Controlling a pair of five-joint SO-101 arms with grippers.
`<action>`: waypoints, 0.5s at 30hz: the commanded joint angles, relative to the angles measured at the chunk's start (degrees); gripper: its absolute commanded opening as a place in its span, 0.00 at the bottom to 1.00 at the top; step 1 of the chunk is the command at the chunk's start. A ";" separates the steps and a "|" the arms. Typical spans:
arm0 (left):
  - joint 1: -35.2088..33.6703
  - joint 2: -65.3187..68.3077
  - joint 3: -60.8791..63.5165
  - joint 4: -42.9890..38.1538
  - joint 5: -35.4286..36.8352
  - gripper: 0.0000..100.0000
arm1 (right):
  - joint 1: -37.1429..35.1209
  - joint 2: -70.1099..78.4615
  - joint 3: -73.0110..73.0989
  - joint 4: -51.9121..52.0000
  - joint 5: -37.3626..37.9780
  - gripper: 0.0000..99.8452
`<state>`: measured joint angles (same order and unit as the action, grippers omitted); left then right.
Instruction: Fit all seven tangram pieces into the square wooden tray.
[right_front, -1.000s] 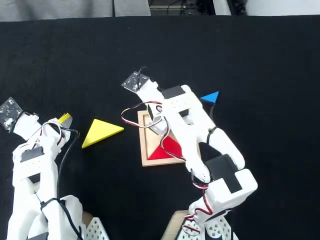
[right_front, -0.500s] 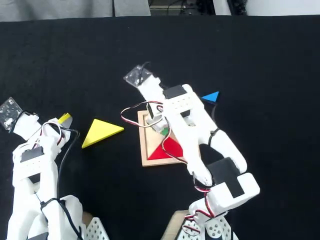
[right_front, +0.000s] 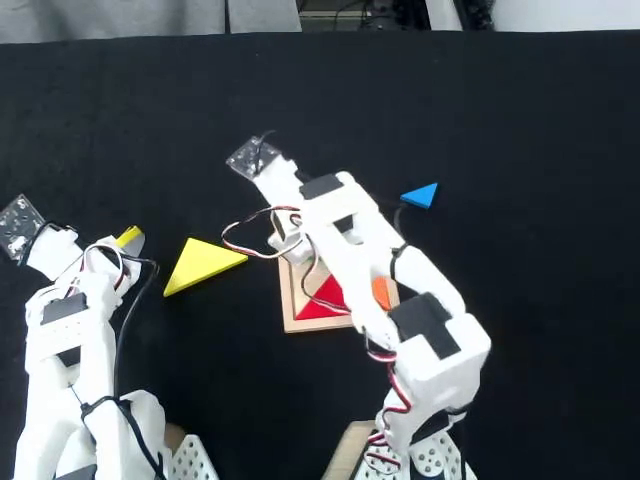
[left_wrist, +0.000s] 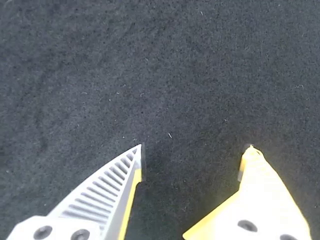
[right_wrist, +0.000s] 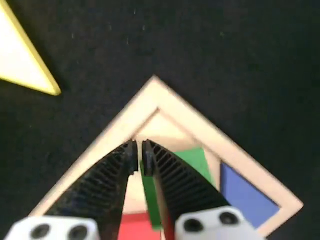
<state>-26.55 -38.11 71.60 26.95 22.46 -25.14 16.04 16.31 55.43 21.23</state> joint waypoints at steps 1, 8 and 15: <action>0.66 -0.88 -0.48 -1.05 -0.53 0.31 | 2.81 -0.66 -1.36 -0.53 -0.26 0.03; 0.66 -0.88 -0.48 -1.05 -0.53 0.31 | 4.48 -2.77 -1.19 2.37 -0.09 0.01; 0.66 -0.88 -0.48 -1.05 -0.53 0.31 | 4.66 -6.99 -1.10 3.16 -0.44 0.01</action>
<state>-26.55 -38.11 71.60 26.95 22.46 -21.63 14.73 16.40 57.36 21.14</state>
